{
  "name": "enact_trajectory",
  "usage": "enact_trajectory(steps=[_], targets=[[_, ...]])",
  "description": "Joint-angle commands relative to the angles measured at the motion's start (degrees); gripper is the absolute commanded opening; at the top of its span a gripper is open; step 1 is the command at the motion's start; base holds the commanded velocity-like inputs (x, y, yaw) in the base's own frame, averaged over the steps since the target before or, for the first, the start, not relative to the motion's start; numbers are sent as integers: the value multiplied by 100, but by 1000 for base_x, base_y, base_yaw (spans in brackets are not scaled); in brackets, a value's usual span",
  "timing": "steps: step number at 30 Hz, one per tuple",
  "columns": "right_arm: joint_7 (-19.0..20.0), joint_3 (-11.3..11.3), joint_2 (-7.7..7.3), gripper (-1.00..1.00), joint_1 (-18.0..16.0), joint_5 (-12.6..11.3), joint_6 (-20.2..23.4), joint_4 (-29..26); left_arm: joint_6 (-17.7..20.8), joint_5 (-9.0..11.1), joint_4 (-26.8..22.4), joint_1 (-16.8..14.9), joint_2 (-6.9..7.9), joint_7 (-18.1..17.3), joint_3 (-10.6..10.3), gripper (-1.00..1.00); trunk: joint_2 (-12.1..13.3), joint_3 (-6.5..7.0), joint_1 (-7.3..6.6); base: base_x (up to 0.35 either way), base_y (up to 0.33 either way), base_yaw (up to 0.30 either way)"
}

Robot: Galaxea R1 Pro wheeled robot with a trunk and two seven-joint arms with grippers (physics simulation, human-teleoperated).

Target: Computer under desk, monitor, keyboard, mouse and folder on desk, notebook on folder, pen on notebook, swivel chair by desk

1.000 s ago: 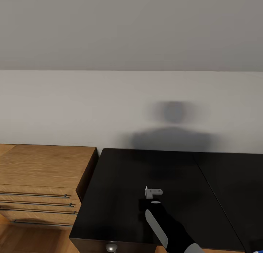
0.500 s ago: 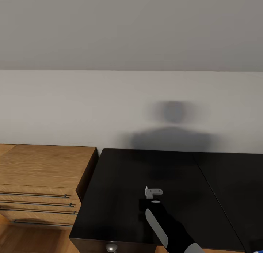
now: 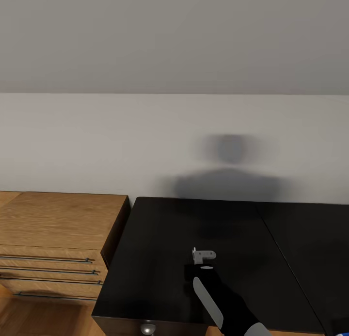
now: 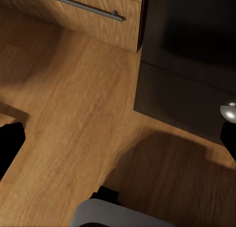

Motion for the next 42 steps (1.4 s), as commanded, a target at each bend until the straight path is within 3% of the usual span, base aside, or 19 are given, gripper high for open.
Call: enact_trajectory(steps=[1,5,14,42], targets=[[-62,15,-2,-100,-1,-192,16,122,-11,-62,0,-2,-2,53,13,100,-3,-7,0,0,0,0],[-63,15,-2,-100,-1,-211,20,118,-11,-62,0,-2,-2,53,13,100,-3,-7,0,0,0,0],[-65,15,-23,-100,-1,-508,111,-13,-11,-62,0,-5,-2,53,13,100,-3,-7,0,0,0,0],[-65,15,-29,-100,-1,-535,144,-42,-11,-54,0,-2,-2,54,13,100,-3,-7,0,0,0,0]])
